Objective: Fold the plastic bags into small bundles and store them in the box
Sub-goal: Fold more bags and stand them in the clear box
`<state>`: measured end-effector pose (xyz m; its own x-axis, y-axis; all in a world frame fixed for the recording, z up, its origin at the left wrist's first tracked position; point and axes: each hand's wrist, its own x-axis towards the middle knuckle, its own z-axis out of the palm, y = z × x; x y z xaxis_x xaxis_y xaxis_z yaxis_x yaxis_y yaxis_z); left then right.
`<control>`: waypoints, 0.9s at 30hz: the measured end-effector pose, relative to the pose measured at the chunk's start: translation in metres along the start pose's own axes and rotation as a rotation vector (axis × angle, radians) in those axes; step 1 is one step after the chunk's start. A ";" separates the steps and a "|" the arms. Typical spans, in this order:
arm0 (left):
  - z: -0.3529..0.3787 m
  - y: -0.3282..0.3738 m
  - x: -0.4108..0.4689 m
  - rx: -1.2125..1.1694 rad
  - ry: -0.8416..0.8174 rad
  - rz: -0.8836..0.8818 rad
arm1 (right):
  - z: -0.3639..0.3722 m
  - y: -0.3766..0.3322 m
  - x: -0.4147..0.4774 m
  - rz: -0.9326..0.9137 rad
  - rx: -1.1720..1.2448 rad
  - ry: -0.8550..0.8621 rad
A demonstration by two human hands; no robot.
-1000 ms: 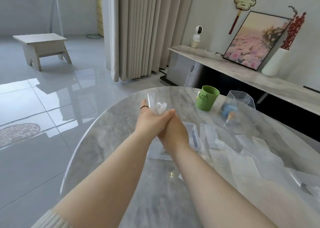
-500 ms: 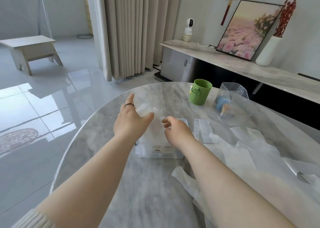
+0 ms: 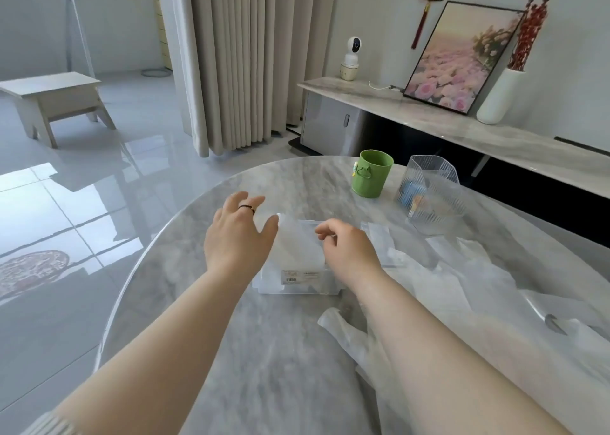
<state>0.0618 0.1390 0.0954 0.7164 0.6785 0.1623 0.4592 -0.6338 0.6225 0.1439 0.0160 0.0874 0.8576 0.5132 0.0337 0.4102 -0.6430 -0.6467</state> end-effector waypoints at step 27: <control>0.039 0.017 -0.178 -0.067 -0.480 0.205 | -0.055 0.156 -0.214 -0.125 -0.515 0.120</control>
<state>-0.0374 -0.0064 0.0471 0.9551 0.2870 -0.0733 0.2612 -0.6994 0.6652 0.0414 -0.2252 0.0216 0.8094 0.5545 0.1932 0.5846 -0.7919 -0.1762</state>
